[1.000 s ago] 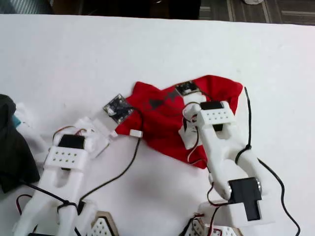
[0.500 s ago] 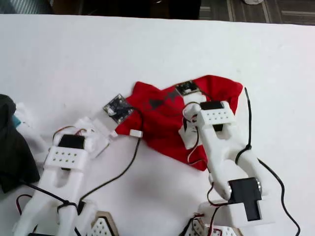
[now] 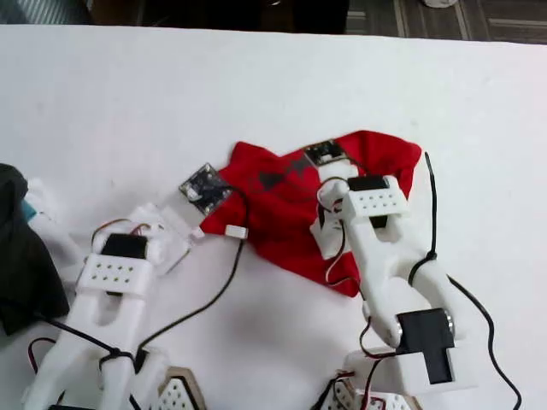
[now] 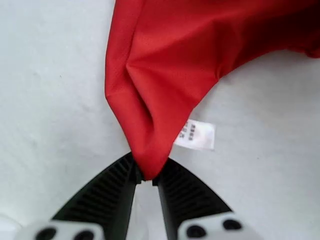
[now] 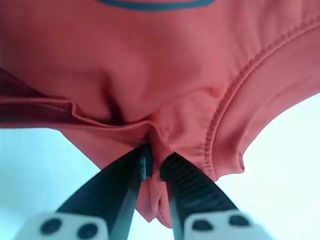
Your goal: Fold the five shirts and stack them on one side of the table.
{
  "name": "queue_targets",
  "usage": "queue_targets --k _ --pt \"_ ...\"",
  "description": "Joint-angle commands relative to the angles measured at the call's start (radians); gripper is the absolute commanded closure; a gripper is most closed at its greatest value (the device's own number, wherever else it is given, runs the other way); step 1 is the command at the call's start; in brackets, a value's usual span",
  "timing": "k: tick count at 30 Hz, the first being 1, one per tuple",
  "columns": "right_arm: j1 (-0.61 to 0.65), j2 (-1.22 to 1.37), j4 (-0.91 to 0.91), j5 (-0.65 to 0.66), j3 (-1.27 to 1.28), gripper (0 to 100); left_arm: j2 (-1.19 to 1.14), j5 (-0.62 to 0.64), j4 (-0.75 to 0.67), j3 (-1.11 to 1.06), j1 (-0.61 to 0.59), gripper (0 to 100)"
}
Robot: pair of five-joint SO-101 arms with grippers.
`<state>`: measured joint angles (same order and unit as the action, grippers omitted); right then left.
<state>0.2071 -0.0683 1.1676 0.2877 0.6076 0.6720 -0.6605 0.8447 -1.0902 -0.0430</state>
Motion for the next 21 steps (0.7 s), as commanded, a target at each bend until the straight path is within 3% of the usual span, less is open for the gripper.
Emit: queue_targets --k 1,8,14,21 --pt "-0.035 -0.062 0.008 -0.005 -0.044 97.2 0.005 0.008 -0.005 0.002 -0.011 98" --pt "-0.143 -0.064 0.053 0.066 -0.196 97.8 0.005 0.006 0.034 0.002 -0.011 98" --pt "-0.147 -0.064 0.128 0.072 -0.322 97.8 0.003 0.006 0.034 0.002 -0.008 98" --pt "-0.131 0.016 0.050 0.072 -0.281 97.7 0.003 0.006 0.034 0.002 -0.009 98"
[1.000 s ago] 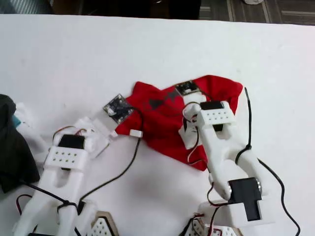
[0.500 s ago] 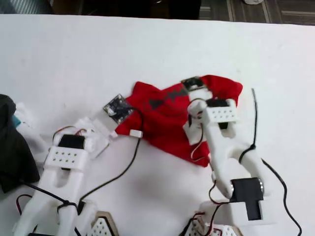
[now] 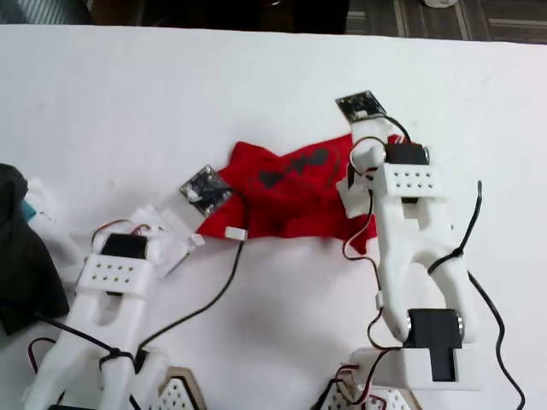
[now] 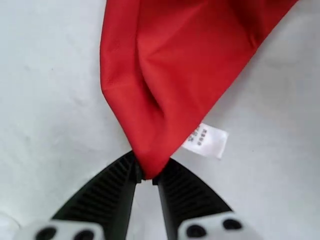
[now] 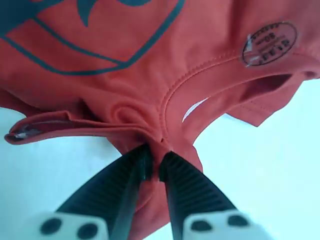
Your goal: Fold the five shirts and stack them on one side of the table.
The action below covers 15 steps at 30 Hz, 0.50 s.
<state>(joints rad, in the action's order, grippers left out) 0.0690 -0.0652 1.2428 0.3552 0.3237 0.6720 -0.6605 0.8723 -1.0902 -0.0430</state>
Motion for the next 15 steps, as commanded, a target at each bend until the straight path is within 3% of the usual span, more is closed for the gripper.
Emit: queue_targets --k 1,8,15 --pt "0.010 0.030 -0.025 0.008 0.014 97.5 0.003 0.006 0.008 0.002 -0.009 98" --pt "0.004 0.056 -0.027 0.005 0.054 83.7 0.003 0.006 0.008 0.002 -0.009 98" --pt "0.008 0.056 -0.047 0.005 0.051 86.1 0.003 0.006 0.008 0.002 -0.009 98"
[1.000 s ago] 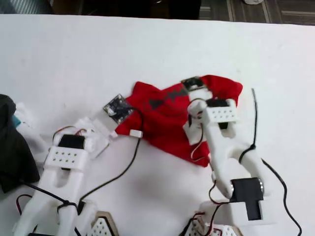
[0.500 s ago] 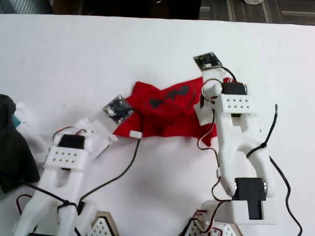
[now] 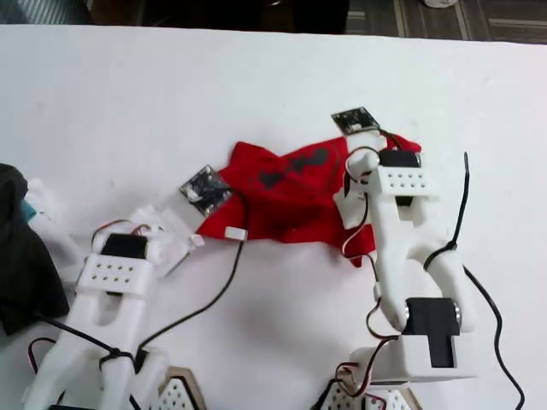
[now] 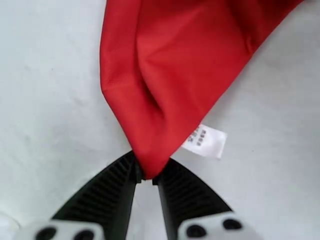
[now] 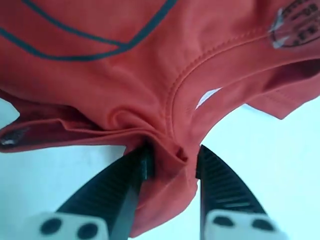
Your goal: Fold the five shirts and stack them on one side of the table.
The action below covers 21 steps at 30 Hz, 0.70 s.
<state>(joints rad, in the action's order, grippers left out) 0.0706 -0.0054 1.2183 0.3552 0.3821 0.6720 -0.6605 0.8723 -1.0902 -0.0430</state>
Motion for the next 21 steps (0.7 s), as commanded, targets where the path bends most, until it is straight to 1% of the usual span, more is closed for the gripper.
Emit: queue_targets --k 1,7,14,21 --pt "0.005 -0.005 -0.028 0.005 -0.009 86.2 0.003 0.006 0.008 0.002 -0.009 98" --pt "0.008 -0.005 -0.030 0.005 -0.038 87.1 0.003 0.006 0.006 0.002 -0.009 98" --pt "0.008 -0.027 -0.028 0.003 -0.055 95.4 0.003 0.006 0.005 0.002 -0.009 98" --pt "0.008 -0.120 0.031 0.003 -0.057 95.7 0.003 0.006 0.005 0.002 -0.009 98"
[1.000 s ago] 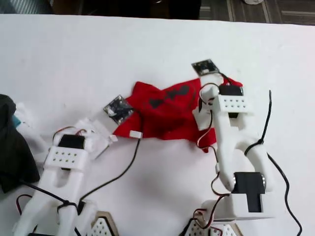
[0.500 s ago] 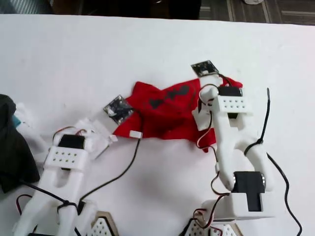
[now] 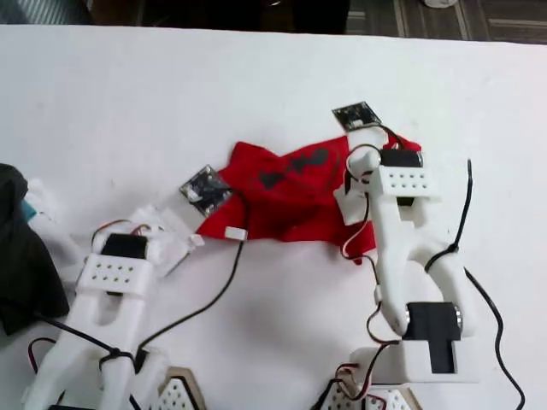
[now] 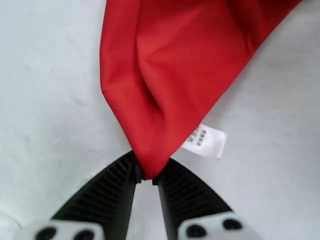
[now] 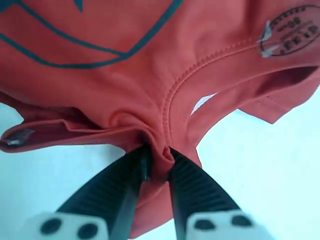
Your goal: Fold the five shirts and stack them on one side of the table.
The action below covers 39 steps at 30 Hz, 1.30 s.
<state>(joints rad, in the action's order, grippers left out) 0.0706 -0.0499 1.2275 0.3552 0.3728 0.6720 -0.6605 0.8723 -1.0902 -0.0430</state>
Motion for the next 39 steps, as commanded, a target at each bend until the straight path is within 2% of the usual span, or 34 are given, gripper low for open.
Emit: queue_targets --k 1,15,19,25,32,39 --pt "0.008 -0.084 0.025 0.003 -0.048 95.6 0.003 0.006 0.005 0.002 -0.009 98" --pt "-0.018 -0.153 0.047 0.005 -0.089 97.8 0.011 0.009 0.028 0.012 -0.009 98" --pt "-0.036 -0.305 0.087 0.005 -0.169 97.8 0.012 0.017 0.175 0.133 -0.005 98" --pt "-0.004 -0.437 0.116 0.023 -0.138 97.8 0.008 0.009 0.394 0.412 -0.009 98" --pt "-0.051 -0.536 0.090 -0.023 -0.190 97.8 0.012 0.009 0.586 0.644 -0.009 98" --pt "-0.059 -0.608 0.077 -0.021 -0.414 97.8 0.012 0.008 0.721 0.878 -0.011 98"
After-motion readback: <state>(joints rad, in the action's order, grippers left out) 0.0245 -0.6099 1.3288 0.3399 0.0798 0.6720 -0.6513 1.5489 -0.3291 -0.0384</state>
